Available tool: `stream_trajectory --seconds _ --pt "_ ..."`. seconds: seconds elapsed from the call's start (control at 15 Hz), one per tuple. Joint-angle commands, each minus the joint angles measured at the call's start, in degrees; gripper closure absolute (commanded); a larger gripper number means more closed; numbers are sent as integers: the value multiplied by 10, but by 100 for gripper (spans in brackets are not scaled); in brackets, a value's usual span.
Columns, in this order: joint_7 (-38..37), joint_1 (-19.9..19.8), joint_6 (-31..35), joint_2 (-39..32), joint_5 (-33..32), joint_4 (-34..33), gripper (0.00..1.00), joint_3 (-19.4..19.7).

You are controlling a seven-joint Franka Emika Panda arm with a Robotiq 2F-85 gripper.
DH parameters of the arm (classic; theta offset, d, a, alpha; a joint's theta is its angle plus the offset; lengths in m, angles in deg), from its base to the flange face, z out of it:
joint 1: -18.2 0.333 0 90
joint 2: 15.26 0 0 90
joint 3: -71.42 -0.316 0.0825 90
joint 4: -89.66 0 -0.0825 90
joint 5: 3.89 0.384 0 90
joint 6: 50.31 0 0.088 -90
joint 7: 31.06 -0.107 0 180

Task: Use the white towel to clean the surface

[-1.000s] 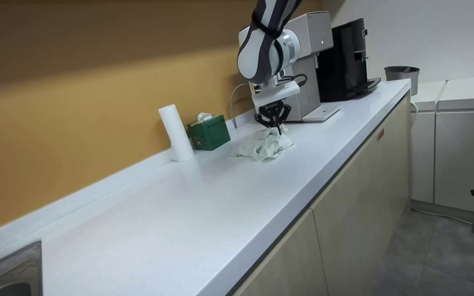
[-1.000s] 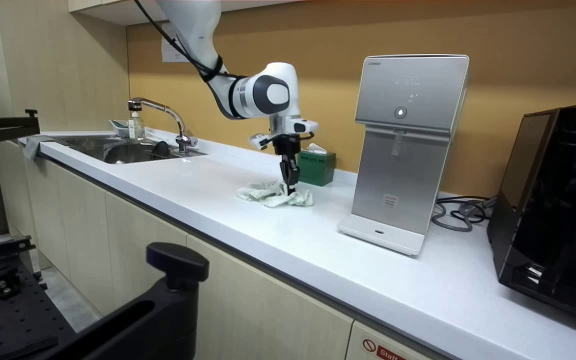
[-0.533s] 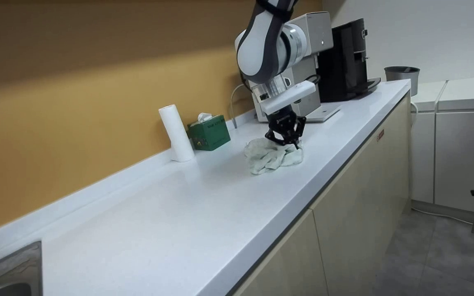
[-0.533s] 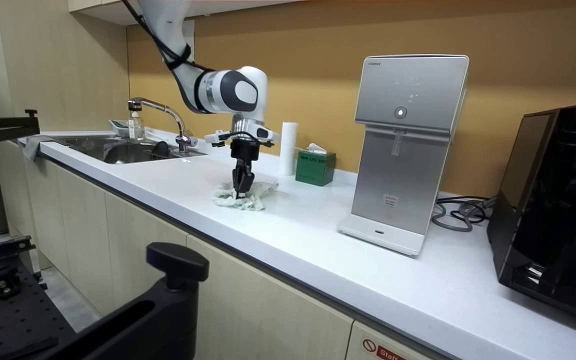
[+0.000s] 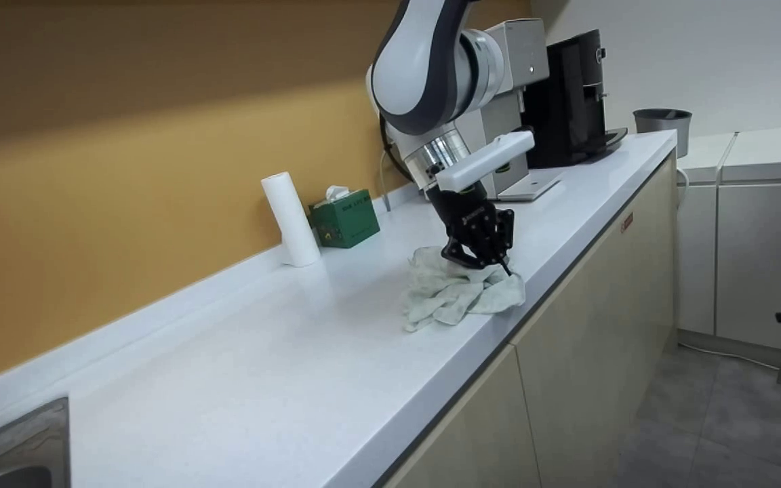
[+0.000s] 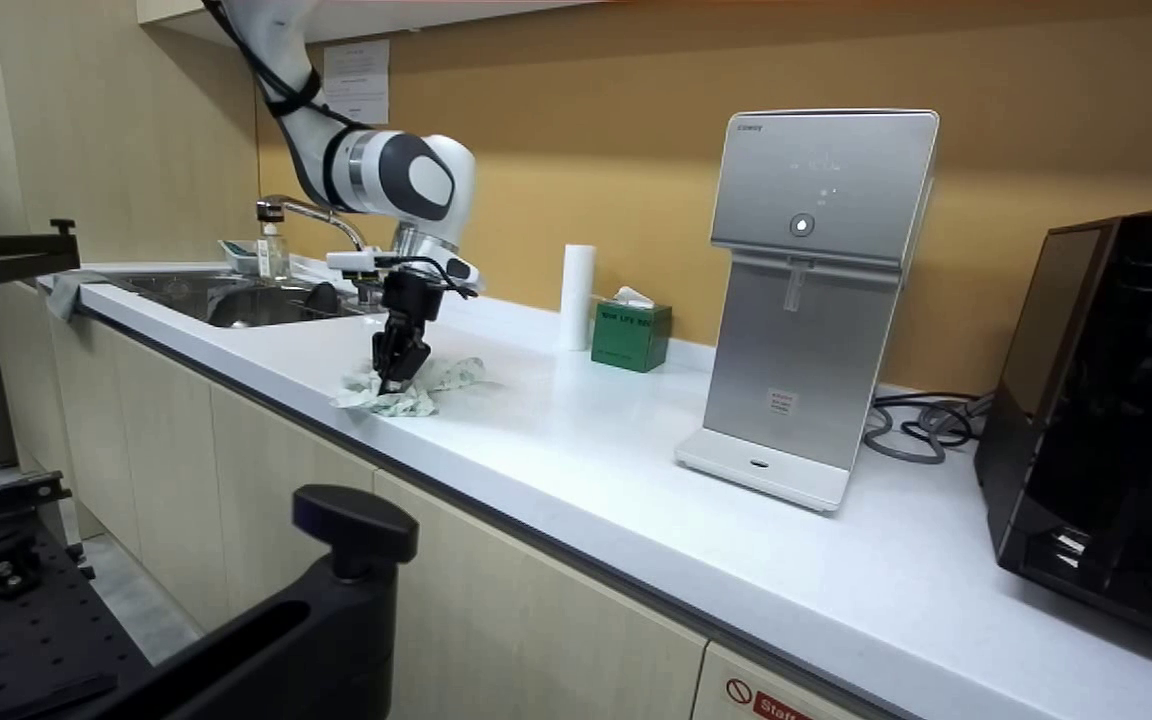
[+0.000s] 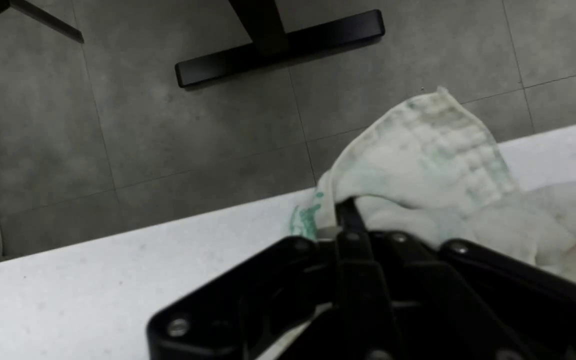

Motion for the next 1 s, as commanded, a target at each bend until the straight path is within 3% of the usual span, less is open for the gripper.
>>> stream_trajectory --seconds 0.0,0.53,0.93 --pt "-35 -9 59 -30 13 4 99 3" --pt "-76 -55 173 -122 93 -117 99 36" --pt "-154 -53 290 -192 82 -193 99 100"
